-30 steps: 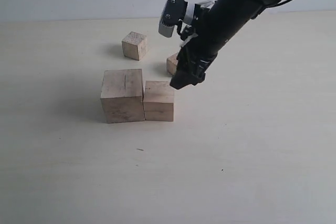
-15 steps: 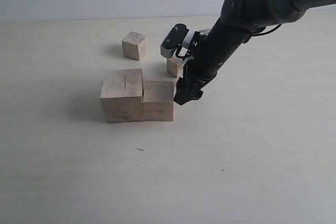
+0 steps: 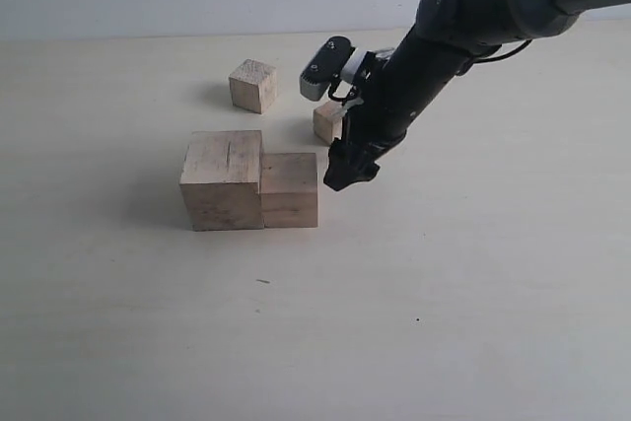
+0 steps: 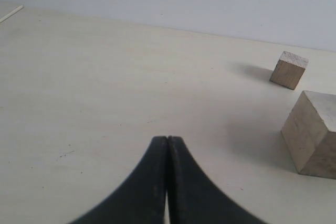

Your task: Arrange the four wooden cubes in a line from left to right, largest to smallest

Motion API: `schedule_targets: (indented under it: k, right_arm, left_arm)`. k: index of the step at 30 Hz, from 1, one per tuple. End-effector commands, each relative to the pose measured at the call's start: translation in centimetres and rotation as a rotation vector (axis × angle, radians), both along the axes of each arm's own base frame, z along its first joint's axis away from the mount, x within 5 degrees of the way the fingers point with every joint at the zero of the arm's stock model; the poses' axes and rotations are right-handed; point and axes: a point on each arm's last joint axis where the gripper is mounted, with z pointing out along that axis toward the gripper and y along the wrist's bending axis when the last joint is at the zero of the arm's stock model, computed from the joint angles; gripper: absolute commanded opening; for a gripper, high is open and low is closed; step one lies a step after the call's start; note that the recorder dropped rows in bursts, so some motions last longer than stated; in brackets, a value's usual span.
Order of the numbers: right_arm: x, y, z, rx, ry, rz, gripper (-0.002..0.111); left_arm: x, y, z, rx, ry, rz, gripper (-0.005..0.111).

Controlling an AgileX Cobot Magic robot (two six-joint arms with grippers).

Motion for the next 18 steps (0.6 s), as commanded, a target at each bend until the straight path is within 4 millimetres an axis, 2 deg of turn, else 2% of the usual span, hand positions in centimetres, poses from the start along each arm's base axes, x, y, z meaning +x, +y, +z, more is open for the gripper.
schedule_targets:
  k: [1,3,6,9,13,18]
  right_arm:
    - [0.2,-0.8,4.0,-0.021,-0.119,-0.018,0.072]
    - [0.5,-1.1,5.8,-0.007,-0.199,-0.056,0.071]
    - [1.7,-1.0,8.4,0.094,-0.354,-0.206,0.066]
    - [2.7,-0.7,9.7,0.235,-0.433,-0.365,0.058]
    - [3.3,0.0,9.1,0.32,-0.438,-0.45,0.056]
    - [2.2,2.3,7.1,0.261,-0.279,-0.369,0.058]
  left_arm:
    - [0.0,0.0,0.0,0.005,-0.013,-0.008,0.0]
    - [0.0,0.0,0.0,0.005,-0.013,-0.008,0.0]
    - [0.0,0.0,0.0,0.005,-0.013,-0.008,0.0]
    - [0.0,0.0,0.0,0.005,-0.013,-0.008,0.0]
    - [0.0,0.0,0.0,0.005,-0.013,-0.008,0.0]
    - [0.0,0.0,0.0,0.005,-0.013,-0.008,0.0]
